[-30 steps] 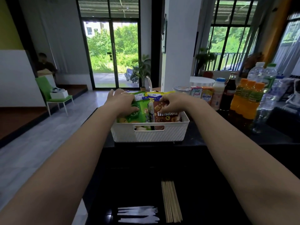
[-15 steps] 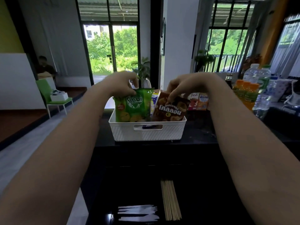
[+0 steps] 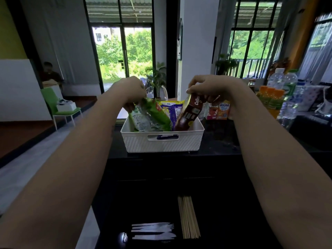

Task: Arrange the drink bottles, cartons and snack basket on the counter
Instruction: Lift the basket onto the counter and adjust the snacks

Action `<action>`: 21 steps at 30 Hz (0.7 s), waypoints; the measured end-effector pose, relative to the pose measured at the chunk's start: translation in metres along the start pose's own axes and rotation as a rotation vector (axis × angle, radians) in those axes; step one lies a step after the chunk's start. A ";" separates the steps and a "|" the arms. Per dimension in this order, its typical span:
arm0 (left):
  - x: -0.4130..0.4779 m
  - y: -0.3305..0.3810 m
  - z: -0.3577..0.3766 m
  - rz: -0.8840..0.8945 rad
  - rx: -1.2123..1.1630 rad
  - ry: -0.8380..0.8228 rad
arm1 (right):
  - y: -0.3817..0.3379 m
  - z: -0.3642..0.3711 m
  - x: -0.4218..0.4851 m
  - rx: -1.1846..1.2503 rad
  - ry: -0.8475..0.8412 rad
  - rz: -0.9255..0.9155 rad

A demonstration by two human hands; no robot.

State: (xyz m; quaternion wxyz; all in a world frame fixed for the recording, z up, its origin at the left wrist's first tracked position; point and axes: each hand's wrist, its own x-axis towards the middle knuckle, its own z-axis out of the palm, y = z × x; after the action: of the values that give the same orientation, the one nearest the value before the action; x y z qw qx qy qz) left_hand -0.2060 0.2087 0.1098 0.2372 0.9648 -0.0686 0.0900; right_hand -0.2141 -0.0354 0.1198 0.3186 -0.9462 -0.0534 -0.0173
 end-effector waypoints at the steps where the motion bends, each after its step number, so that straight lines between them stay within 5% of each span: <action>1: 0.000 -0.001 0.001 -0.006 -0.039 0.014 | 0.001 0.000 0.001 0.043 0.011 0.012; 14: -0.003 -0.016 0.005 -0.105 -0.316 -0.342 | 0.011 0.005 -0.004 0.355 -0.319 0.056; 21: 0.000 -0.023 0.015 -0.035 -0.135 -0.088 | 0.015 0.018 -0.005 0.361 -0.172 -0.025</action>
State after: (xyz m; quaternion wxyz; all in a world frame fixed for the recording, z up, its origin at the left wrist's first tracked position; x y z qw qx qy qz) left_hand -0.2002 0.2220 0.0865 0.2999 0.9508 -0.0680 0.0384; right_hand -0.2174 -0.0366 0.0965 0.4770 -0.8710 -0.0943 0.0696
